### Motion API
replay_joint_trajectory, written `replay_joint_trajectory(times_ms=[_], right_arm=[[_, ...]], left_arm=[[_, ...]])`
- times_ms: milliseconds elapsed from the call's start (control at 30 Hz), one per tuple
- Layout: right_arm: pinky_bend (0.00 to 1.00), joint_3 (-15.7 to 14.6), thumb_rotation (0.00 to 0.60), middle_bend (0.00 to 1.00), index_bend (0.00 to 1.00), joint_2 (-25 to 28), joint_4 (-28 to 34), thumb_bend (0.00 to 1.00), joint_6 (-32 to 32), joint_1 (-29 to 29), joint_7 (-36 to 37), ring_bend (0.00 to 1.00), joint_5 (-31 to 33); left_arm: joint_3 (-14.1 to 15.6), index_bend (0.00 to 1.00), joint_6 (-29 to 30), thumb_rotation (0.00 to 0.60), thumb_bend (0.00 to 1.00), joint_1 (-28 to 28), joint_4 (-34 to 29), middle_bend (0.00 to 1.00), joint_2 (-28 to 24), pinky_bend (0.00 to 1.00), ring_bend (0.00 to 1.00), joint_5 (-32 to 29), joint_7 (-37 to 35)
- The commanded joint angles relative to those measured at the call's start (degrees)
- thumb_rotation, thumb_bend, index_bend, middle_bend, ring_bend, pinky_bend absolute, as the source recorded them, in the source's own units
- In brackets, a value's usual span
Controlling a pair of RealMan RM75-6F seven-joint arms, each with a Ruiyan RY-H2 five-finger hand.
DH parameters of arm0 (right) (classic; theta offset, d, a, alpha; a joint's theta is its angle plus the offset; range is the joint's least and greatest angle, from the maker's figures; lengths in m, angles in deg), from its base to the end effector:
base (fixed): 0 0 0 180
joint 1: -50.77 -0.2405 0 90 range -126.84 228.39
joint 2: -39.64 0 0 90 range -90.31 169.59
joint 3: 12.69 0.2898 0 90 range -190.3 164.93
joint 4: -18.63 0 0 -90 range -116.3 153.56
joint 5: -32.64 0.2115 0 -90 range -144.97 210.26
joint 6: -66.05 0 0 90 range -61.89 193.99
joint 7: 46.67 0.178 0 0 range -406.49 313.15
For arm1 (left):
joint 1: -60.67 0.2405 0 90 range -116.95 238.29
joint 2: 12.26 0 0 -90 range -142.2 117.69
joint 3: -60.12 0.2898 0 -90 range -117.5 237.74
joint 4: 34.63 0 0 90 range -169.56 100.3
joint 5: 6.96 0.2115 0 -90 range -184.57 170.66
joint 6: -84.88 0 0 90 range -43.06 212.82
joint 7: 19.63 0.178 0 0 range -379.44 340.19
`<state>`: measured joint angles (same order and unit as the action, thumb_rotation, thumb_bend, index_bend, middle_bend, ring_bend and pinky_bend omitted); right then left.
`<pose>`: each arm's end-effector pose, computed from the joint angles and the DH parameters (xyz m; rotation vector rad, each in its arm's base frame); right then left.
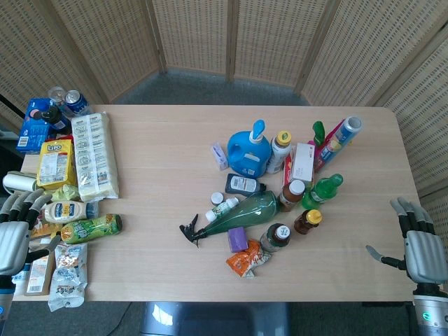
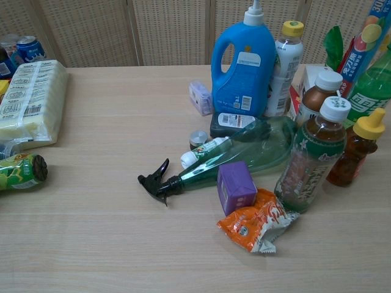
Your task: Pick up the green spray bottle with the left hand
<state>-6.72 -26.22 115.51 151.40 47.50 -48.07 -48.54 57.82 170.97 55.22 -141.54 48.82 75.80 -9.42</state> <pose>-0.3376 -0.2176 0.1691 1.2457 -0.9811 0.9466 -0.2996 0.2143 0.1729 -1.3575 -0.9408 -0.9040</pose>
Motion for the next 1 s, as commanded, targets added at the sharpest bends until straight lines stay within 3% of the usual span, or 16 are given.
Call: replay_joint_trajectory(times_ms=[33,267,467,767,1000], right_arm=[[0.00,0.1,0.491,0.00,0.00,-0.2,0.1,0.03,-0.2,-0.2,-0.1,0.00,0.0],[0.00,-0.4,0.494,0.00,0.00,-0.7,-0.6,0.03,0.2,0.2,1.4,0.00,-0.7],[0.00,-0.9,0.491,0.00,0.00,-1.1,-1.4,0.03,0.5,0.7,2.8,0.00,-1.2],[0.00,-1.2,0.491,0.00,0.00,-0.4,-0.8,0.04,0.4,1.1,2.7,0.00,-1.1],[0.00,-1.4,0.490,0.00,0.00,0.0,-0.7,0.04,0.9,1.8,3.1,0.00,-0.7]], left_arm=[[0.0,0.15,-0.4,0.600,0.30,0.0,-0.3,0.13,-0.2,0.00,0.10,-0.3,0.1],[0.2,0.15,-0.8,0.600,0.30,-0.3,-1.6,0.13,-0.9,0.00,0.10,0.7,1.1],[0.3,0.14,-5.0,0.600,0.30,-2.4,-3.4,0.13,-1.0,0.00,0.10,0.6,1.3],[-0.2,0.14,-18.6,0.600,0.30,-10.5,-6.0,0.14,-0.1,0.00,0.10,-1.2,1.7],[-1.7,0.07,-33.0,0.600,0.30,-19.7,-7.4,0.15,2.6,0.00,0.12,-7.2,2.2]])
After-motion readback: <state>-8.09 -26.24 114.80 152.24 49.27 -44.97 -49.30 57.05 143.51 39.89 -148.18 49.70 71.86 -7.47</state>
